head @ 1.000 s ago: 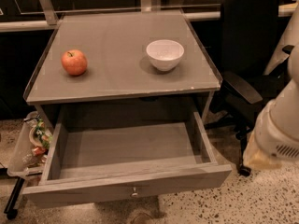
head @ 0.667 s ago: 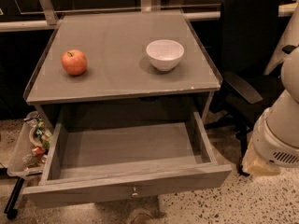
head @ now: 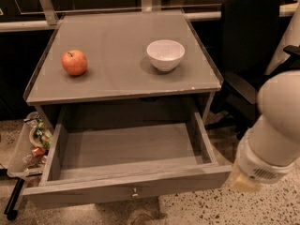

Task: Close top drawer

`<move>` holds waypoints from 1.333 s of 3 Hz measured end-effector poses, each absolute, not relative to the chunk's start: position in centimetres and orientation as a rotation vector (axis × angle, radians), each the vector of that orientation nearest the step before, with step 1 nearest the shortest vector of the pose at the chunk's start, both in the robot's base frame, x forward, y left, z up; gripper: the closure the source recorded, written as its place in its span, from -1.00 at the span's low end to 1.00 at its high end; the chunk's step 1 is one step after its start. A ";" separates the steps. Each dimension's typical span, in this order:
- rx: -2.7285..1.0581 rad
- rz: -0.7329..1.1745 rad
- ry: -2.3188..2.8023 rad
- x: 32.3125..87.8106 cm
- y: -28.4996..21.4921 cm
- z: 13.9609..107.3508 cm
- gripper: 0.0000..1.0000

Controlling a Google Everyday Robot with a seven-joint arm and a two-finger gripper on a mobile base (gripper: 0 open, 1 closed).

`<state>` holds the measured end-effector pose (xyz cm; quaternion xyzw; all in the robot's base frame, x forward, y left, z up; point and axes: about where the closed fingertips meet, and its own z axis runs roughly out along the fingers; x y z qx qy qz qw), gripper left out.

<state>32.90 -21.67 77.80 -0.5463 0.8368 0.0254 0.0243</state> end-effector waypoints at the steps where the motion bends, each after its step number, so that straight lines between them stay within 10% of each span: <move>1: -1.666 0.181 2.606 33.4 -19.5 72.9 1.00; 4: -1.639 0.288 2.611 36.1 -16.1 65.2 1.00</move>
Offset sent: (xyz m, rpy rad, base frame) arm 0.0197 0.0580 -0.1310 0.1436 0.1099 -0.0640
